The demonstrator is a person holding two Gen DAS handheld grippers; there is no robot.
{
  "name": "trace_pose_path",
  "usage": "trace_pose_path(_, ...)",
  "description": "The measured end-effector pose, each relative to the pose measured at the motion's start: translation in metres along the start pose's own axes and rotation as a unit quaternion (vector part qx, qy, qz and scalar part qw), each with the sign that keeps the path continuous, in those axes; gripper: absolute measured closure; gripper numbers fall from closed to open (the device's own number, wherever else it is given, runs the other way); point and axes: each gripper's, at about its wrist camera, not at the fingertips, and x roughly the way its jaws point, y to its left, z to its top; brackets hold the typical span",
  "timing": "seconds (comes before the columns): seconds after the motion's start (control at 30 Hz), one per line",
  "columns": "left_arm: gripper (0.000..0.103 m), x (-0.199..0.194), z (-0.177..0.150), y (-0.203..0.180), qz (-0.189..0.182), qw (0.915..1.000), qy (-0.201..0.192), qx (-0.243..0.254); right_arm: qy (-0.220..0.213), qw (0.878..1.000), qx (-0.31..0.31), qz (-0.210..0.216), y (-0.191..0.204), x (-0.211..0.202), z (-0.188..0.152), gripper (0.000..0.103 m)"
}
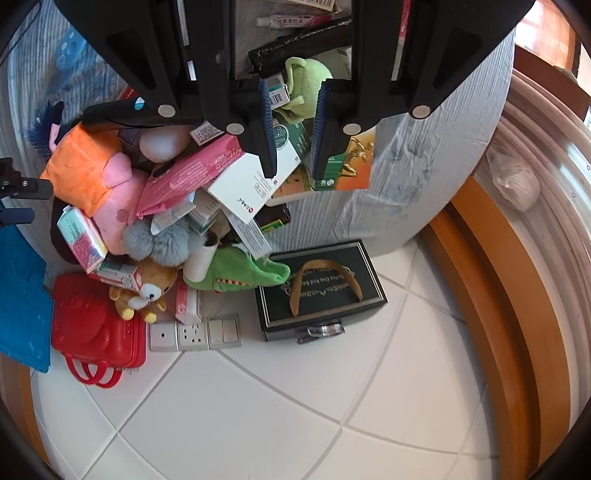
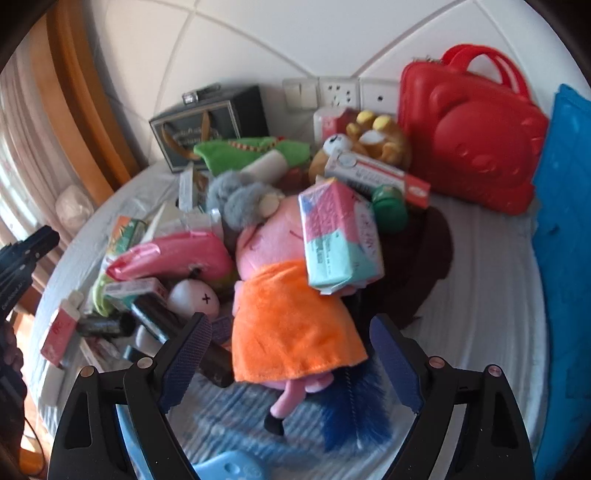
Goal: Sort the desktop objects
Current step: 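Reach left tool toward the white box while right tool reaches the teal-pink pack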
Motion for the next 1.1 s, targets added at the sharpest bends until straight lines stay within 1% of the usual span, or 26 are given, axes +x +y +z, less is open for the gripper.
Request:
trace_pose_path(0.2,0.085,0.026,-0.009,-0.005,-0.029,0.9993,0.021,0.013,0.047,0.998,-0.027,-0.021,0.006,0.054,0.005,0.014)
trace_pose_path(0.3,0.085,0.038,-0.008,-0.012,-0.075,0.9962,0.026,0.037,0.067,0.997,-0.036,-0.023,0.007,0.076,0.006,0.014)
trace_pose_path(0.37,0.085,0.048,-0.006,-0.019,-0.128,0.9891,0.030,0.067,0.068,0.997,-0.032,-0.019,0.006,0.082,0.007,0.012)
trace_pose_path(0.4,0.085,0.052,-0.004,-0.025,-0.137,0.9863,0.035,0.084,0.065,0.997,-0.032,-0.018,0.006,0.084,0.008,0.012)
trace_pose_path(0.47,0.085,0.062,-0.001,-0.038,-0.175,0.9752,0.038,0.130,0.065,0.997,-0.033,-0.016,0.006,0.086,0.009,0.011)
trace_pose_path(0.5,0.085,0.065,0.000,-0.043,-0.186,0.9709,0.036,0.147,0.065,0.997,-0.033,-0.016,0.006,0.087,0.009,0.011)
trace_pose_path(0.53,0.085,0.068,0.002,-0.049,-0.200,0.9648,0.036,0.167,0.065,0.997,-0.031,-0.014,0.006,0.088,0.009,0.011)
trace_pose_path(0.57,0.085,0.070,0.004,-0.054,-0.222,0.9566,0.036,0.186,0.066,0.997,-0.029,-0.013,0.006,0.089,0.009,0.011)
trace_pose_path(0.63,0.085,0.074,0.005,-0.061,-0.249,0.9438,0.032,0.214,0.067,0.997,-0.025,-0.010,0.004,0.089,0.010,0.011)
trace_pose_path(0.67,0.085,0.078,0.005,-0.066,-0.269,0.9341,0.039,0.231,0.068,0.997,-0.023,-0.009,0.004,0.089,0.010,0.011)
trace_pose_path(0.7,0.085,0.081,0.004,-0.068,-0.277,0.9291,0.041,0.242,0.068,0.997,-0.021,-0.007,0.003,0.089,0.010,0.011)
trace_pose_path(0.73,0.085,0.082,0.003,-0.070,-0.277,0.9265,0.040,0.251,0.068,0.997,-0.020,-0.007,0.003,0.089,0.010,0.011)
trace_pose_path(0.77,0.085,0.083,0.003,-0.071,-0.271,0.9266,0.037,0.258,0.068,0.997,-0.019,-0.006,0.002,0.088,0.010,0.011)
trace_pose_path(0.87,0.085,0.081,0.012,-0.062,-0.278,0.9298,0.030,0.239,0.068,0.998,-0.016,-0.005,0.002,0.086,0.010,0.011)
trace_pose_path(0.97,0.085,0.077,0.017,-0.056,-0.288,0.9293,0.024,0.229,0.066,0.998,-0.011,-0.003,0.002,0.086,0.011,0.011)
trace_pose_path(1.0,0.085,0.076,0.017,-0.054,-0.295,0.9273,0.027,0.229,0.066,0.998,-0.009,-0.003,0.002,0.087,0.012,0.011)
trace_pose_path(1.07,0.085,0.076,0.017,-0.052,-0.313,0.9196,0.034,0.235,0.067,0.998,-0.005,-0.002,0.001,0.087,0.013,0.011)
trace_pose_path(1.1,0.085,0.077,0.016,-0.053,-0.316,0.9158,0.040,0.245,0.069,0.998,-0.003,0.000,0.001,0.088,0.013,0.011)
